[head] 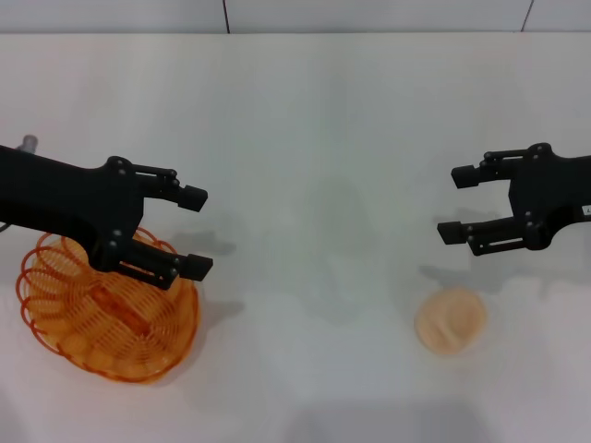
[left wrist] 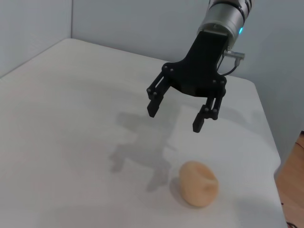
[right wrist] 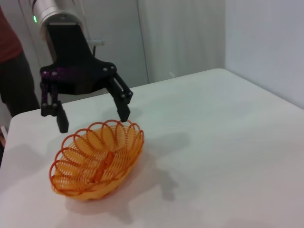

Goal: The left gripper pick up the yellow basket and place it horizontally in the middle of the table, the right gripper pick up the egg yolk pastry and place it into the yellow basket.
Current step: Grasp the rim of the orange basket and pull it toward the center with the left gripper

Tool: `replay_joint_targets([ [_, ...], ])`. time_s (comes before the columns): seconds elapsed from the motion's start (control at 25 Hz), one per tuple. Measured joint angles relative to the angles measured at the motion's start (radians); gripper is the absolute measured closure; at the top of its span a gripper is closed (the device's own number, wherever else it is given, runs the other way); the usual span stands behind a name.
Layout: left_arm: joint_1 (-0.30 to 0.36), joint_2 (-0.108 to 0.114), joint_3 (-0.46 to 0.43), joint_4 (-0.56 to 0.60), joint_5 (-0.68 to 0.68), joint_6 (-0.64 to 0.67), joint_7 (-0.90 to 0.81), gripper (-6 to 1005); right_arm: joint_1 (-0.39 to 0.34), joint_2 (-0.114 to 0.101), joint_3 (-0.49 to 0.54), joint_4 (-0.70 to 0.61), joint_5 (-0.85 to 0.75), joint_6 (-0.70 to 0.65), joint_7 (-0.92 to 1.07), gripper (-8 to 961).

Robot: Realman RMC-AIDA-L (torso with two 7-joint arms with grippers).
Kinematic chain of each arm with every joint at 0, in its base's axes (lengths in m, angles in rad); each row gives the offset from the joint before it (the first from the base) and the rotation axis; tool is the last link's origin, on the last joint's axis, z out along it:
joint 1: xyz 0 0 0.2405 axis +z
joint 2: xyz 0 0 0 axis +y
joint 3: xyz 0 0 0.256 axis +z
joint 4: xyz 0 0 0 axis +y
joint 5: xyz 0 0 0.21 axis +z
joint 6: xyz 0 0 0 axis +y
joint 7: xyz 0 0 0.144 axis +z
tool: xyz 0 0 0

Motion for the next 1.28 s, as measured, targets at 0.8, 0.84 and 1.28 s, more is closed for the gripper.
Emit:
replay_joint_targets([
  [0.8,0.013,0.003,-0.006,0.001,-0.003,0.002,0.0,112,-0.009,0.0,-0.005,0.0,0.0,0.001,0.0,188],
  [0.84,0.013,0.003,-0.006,0.001,-0.003,0.002,-0.001,112,-0.01,0.0,-0.005,0.0,0.0,0.001,0.0,188],
  [1.28,0.015,0.019,-0.007,0.001,0.009,-0.003,-0.018,112,-0.005,0.002,-0.005,0.018,0.004,0.007,-0.011,190],
])
